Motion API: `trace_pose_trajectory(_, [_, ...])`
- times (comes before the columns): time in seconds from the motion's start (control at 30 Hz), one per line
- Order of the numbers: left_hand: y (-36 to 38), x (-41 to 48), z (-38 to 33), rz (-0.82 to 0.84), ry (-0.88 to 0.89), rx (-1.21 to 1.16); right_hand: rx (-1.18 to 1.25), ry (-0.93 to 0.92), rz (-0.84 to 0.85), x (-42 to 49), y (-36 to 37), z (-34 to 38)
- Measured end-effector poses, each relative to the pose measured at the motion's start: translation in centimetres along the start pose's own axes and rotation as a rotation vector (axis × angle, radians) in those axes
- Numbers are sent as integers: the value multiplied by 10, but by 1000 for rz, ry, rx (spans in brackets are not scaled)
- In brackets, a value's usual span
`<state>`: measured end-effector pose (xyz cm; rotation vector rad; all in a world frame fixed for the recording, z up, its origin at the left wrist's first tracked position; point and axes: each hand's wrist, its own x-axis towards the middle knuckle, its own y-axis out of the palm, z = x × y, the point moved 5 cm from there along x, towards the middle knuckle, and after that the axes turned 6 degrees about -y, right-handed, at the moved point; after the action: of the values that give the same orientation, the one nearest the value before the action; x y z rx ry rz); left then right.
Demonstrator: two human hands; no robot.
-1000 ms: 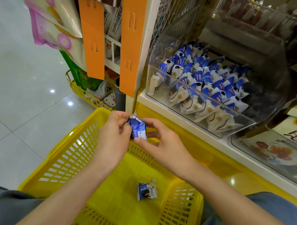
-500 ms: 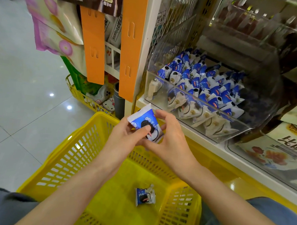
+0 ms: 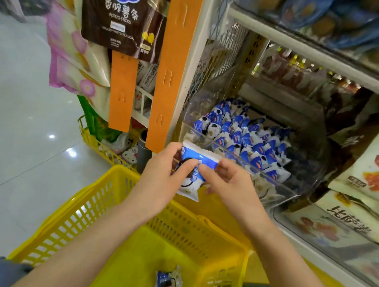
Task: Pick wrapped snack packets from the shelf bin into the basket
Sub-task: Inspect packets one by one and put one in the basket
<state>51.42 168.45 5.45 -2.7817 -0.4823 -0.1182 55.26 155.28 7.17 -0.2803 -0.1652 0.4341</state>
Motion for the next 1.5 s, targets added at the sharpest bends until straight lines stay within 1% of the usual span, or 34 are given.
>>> trace_pose_trajectory(0.1, [-5,12,-25,-48,150,90,-6,-62,-161,10,-25,20])
trace_pose_trajectory(0.23, [-3,27,-50,-32,333,376,-125,-101,-398,41,-68,40])
trace_pose_trajectory(0.3, [3,32,-53,1,397,516,-247,-70,-430,61,-81,43])
trace_pose_trajectory(0.37, [9,34,-49,38,440,618,-380,-27,-347,81,-80,38])
trace_pose_trajectory(0.43, [11,35,-44,57,478,681,-434,16,-208,96,-69,28])
trace_pose_trajectory(0.67, [5,34,-37,88,451,667,-615,195,215,118,-38,8])
trace_pose_trajectory(0.73, [4,35,-37,88,445,667,-695,211,278,124,-33,5])
trace_pose_trajectory(0.87, [5,35,-38,89,440,661,-781,171,270,136,-21,2])
trace_pose_trajectory(0.93, [6,35,-38,91,442,662,-684,161,253,134,-19,2])
trace_pose_trajectory(1.0, [6,34,-37,91,442,661,-582,123,175,130,-26,5])
trace_pose_trajectory(1.07, [5,34,-38,85,448,662,-592,48,52,127,-42,9])
trace_pose_trajectory(1.1, [5,33,-38,82,450,661,-615,33,25,125,-47,9])
trace_pose_trajectory(1.23, [7,27,-37,72,466,681,-801,76,149,117,-48,-3])
trace_pose_trajectory(1.33, [8,24,-36,60,475,712,-922,49,164,118,-44,1])
trace_pose_trajectory(1.4, [7,24,-36,64,480,713,-997,75,179,119,-41,2])
trace_pose_trajectory(1.43, [7,25,-37,72,484,712,-1008,104,179,120,-40,2])
trace_pose_trajectory(1.5, [7,25,-38,81,498,712,-943,191,172,118,-41,0])
